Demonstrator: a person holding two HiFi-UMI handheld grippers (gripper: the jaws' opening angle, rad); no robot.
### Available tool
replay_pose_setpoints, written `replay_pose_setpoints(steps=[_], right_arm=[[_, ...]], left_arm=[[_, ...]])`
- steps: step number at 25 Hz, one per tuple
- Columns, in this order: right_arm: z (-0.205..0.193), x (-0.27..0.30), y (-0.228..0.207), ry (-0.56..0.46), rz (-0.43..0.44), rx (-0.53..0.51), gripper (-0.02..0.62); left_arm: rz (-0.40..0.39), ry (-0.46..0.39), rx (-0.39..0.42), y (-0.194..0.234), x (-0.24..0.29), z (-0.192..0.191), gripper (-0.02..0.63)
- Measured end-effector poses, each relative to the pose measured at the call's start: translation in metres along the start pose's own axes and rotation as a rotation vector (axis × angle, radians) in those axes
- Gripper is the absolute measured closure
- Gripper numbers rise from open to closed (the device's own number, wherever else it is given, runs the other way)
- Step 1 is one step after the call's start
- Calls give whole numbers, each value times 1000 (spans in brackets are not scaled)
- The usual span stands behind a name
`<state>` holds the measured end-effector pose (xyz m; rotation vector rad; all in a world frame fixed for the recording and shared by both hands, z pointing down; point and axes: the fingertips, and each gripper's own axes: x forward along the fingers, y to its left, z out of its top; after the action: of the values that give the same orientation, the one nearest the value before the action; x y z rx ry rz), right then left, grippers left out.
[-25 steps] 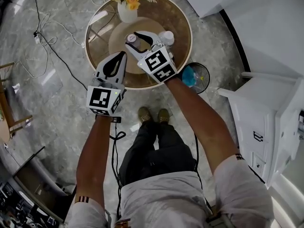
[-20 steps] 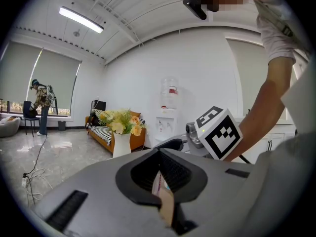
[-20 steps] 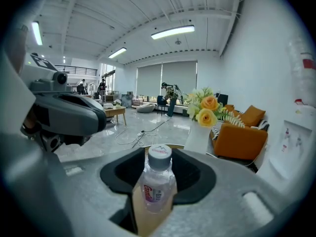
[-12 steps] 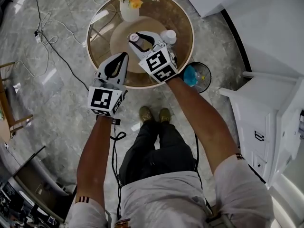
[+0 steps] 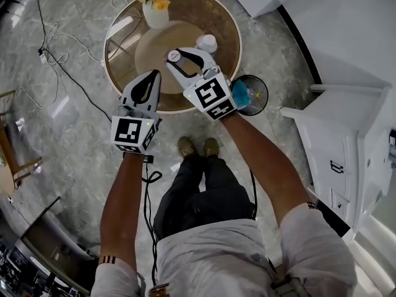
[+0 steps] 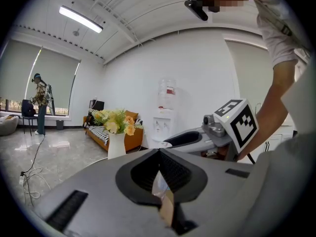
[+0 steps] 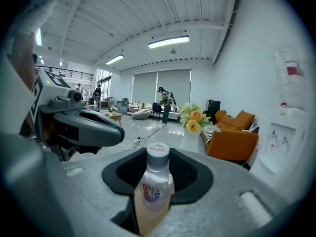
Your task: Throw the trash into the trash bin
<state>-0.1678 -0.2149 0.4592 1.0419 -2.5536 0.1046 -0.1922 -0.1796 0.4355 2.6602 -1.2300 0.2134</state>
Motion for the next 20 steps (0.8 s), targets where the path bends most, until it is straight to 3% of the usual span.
replay_pose_setpoints(steps=[12,20], right_arm=[[-27,-117,-39,-29,-182,73,457],[-68,-204,-81,-11,-310,121,457]], left_arm=[[-155,-9,19,-95,46,16,607],[-262,8,37,-177,86,12,607]])
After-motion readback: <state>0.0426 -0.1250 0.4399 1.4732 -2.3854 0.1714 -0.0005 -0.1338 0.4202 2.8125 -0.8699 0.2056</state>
